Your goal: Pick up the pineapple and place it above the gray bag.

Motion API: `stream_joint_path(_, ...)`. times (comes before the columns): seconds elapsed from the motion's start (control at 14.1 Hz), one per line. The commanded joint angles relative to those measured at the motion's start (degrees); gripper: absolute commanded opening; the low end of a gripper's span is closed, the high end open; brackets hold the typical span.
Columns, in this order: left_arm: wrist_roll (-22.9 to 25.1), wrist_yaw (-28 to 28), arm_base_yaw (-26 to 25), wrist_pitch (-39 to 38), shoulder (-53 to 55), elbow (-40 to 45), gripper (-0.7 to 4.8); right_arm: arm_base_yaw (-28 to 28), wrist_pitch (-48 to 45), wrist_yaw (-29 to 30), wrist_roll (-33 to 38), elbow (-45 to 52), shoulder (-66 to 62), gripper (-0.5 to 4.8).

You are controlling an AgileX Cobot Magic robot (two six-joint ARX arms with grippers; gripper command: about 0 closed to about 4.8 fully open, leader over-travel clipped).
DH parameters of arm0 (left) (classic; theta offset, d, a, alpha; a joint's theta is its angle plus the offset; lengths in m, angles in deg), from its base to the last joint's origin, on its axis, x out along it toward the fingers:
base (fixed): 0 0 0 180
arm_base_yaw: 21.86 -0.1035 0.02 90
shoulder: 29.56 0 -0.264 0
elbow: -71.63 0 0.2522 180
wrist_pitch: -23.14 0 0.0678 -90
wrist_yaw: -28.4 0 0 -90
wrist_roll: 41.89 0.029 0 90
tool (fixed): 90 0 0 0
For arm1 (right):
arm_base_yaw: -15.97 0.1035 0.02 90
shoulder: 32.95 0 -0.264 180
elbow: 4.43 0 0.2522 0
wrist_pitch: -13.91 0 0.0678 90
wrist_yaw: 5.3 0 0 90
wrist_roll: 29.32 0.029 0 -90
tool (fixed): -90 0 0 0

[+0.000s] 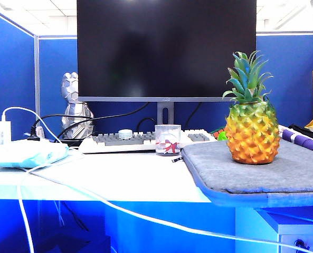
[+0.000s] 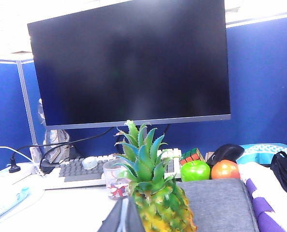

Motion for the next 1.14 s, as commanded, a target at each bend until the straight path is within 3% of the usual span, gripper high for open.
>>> stream_joint_path(0.07, -0.2, 8.6, 0.0, -9.6, -4.5, -0.1, 3.91, 0.0, -1.3, -0.2, 0.2, 0.5, 0.0, 0.05)
stream_joint_path(0.14, -0.7, 12.9, -0.9, -15.0, -5.9, -0.1, 4.03, 0.0, -1.3, -0.3, 0.2, 0.5, 0.0, 0.05)
stream_joint_path(0.35, -7.1, 14.6, -2.6, -22.1, -11.0, -0.1, 4.03, -0.1, -1.5, -0.6, 0.2, 0.5, 0.0, 0.05)
stream_joint_path(0.5, -7.3, 20.0, -2.1, -20.3, -16.2, 0.0, 4.03, 0.0, -1.6, -0.9, 0.2, 0.5, 0.0, 0.05)
stream_joint_path(0.71, -3.1, 18.2, -4.8, -3.2, -22.8, 7.6, 4.48, -0.1, -1.7, -0.7, 0.2, 0.5, 0.0, 0.05)
stream_joint_path(0.85, -3.9, 16.2, -8.3, 2.0, -26.3, 17.8, 4.72, -0.1, -1.9, -0.5, 0.2, 0.5, 0.0, 0.05)
stream_joint_path(0.99, -3.6, 14.5, -9.9, 12.8, -33.3, 35.4, 4.73, -0.1, -1.9, 0.9, 0.2, 0.5, 0.0, 0.05)
stream_joint_path(1.14, -4.1, 13.9, -10.0, 32.3, -43.5, 59.6, 4.79, -0.2, -1.9, 0.9, 0.2, 0.5, 0.0, 0.05)
